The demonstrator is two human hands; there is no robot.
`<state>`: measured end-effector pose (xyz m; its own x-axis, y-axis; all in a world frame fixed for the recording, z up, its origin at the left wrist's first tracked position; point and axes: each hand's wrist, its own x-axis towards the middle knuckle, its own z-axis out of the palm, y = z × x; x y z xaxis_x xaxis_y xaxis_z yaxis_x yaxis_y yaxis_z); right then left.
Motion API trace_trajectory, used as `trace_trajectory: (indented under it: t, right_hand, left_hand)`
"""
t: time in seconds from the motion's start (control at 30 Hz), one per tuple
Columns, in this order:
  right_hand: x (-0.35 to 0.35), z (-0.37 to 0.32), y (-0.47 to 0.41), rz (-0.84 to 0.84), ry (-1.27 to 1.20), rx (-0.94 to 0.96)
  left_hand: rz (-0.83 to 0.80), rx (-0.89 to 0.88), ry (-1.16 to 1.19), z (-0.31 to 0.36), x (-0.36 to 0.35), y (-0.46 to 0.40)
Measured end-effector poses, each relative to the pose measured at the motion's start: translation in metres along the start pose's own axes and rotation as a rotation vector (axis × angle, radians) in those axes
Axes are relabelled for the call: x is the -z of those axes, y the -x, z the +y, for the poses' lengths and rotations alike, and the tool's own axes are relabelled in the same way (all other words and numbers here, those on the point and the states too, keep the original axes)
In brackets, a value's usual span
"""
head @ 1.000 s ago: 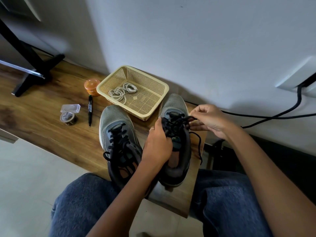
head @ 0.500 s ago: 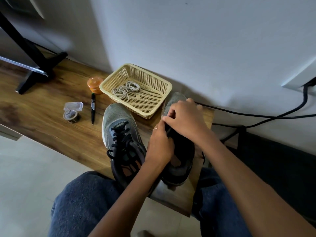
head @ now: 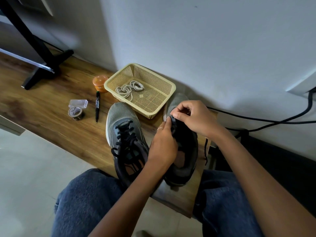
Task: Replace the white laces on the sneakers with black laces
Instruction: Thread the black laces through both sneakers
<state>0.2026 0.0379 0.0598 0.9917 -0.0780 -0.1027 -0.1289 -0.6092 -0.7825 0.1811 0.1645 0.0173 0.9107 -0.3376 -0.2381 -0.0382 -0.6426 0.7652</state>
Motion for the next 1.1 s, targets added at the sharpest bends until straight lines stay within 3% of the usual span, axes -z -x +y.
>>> trace_trajectory:
  t: [0.3,0.43,0.53,0.67,0.87,1.1]
  right_hand:
    - [-0.001,0.001,0.001,-0.070,-0.119,0.044]
    - [0.016,0.011,-0.002,0.039,-0.185,-0.069]
    - [0.028,0.028,-0.003,0.179,-0.211,-0.191]
    - [0.024,0.049,-0.006,0.130,-0.164,-0.256]
    - [0.018,0.063,-0.011,-0.020,-0.100,-0.216]
    - [0.018,0.062,-0.010,-0.078,-0.145,-0.225]
  left_hand:
    - [-0.050,0.005,-0.014,0.001,0.004,0.000]
    - [-0.167,0.116,0.212,0.008,0.019,-0.004]
    - [-0.059,0.116,0.465,0.012,0.027,-0.006]
    - [-0.089,0.089,0.520,0.012,0.029,-0.012]
    - [0.159,0.133,0.423,0.002,0.020,-0.023]
    - [0.347,0.086,0.348,0.000,0.014,-0.024]
